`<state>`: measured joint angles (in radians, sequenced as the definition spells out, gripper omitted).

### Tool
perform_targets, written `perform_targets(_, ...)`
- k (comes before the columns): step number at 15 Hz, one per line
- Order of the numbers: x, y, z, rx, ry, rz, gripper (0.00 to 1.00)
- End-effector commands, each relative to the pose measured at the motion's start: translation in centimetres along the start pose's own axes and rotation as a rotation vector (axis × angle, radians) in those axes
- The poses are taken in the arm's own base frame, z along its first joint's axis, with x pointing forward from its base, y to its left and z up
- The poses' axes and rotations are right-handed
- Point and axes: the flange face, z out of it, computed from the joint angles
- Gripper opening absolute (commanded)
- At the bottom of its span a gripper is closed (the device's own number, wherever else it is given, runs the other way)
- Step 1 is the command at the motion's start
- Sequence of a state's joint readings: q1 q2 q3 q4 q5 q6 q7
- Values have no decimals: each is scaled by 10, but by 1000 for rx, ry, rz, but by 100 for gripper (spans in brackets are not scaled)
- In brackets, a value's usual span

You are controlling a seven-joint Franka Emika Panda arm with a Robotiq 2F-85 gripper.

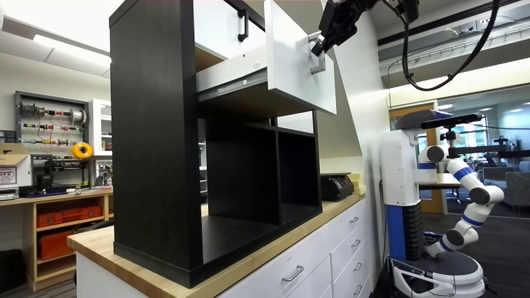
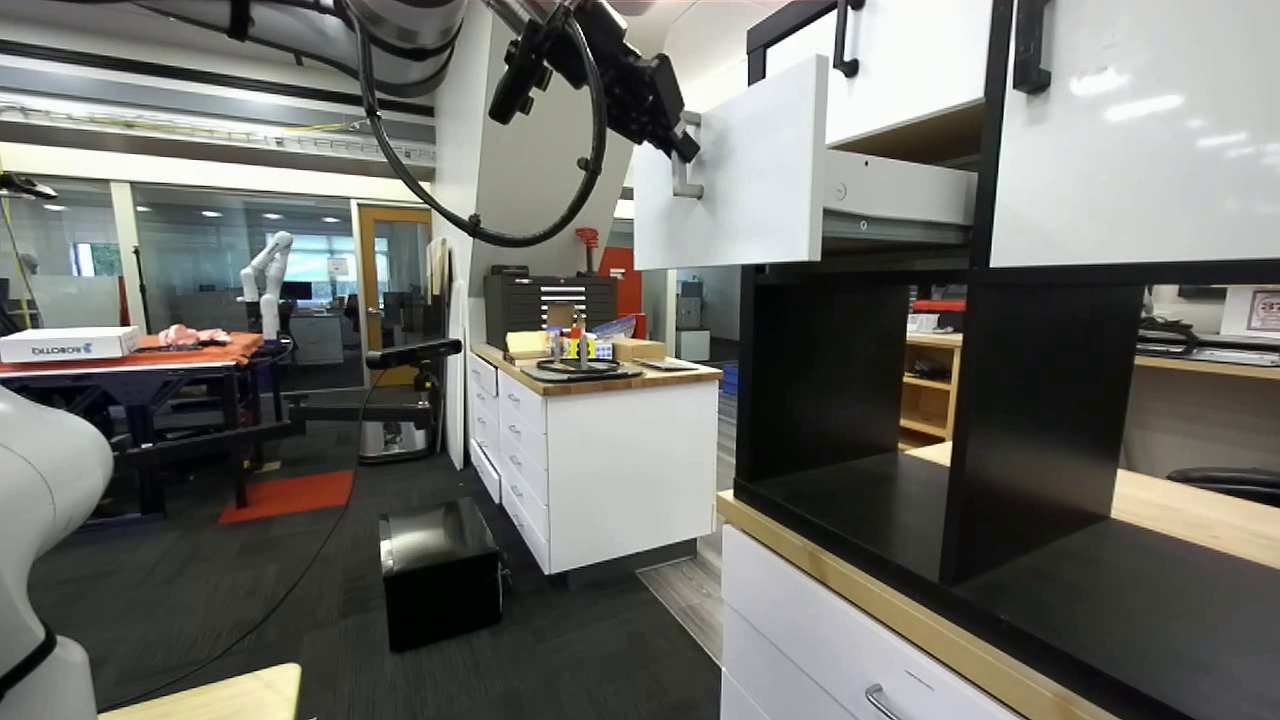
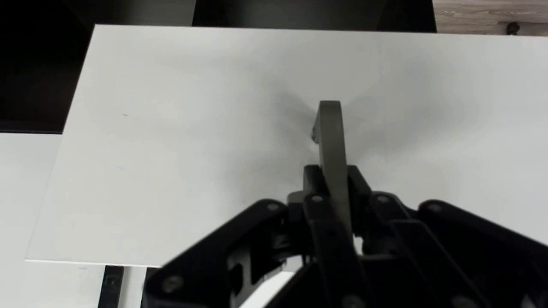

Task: Push the open drawer closed

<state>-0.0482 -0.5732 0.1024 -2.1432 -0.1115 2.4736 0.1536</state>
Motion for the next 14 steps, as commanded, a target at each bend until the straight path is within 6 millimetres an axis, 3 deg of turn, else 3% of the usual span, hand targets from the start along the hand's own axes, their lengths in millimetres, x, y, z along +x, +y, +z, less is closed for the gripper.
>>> perform_targets(1, 8, -3, 10, -7, 19, -20, 5)
perform_targets(6, 25, -17, 27, -9, 12, -45, 5)
perform_targets(14, 65, -31, 89, -36, -19, -82, 5)
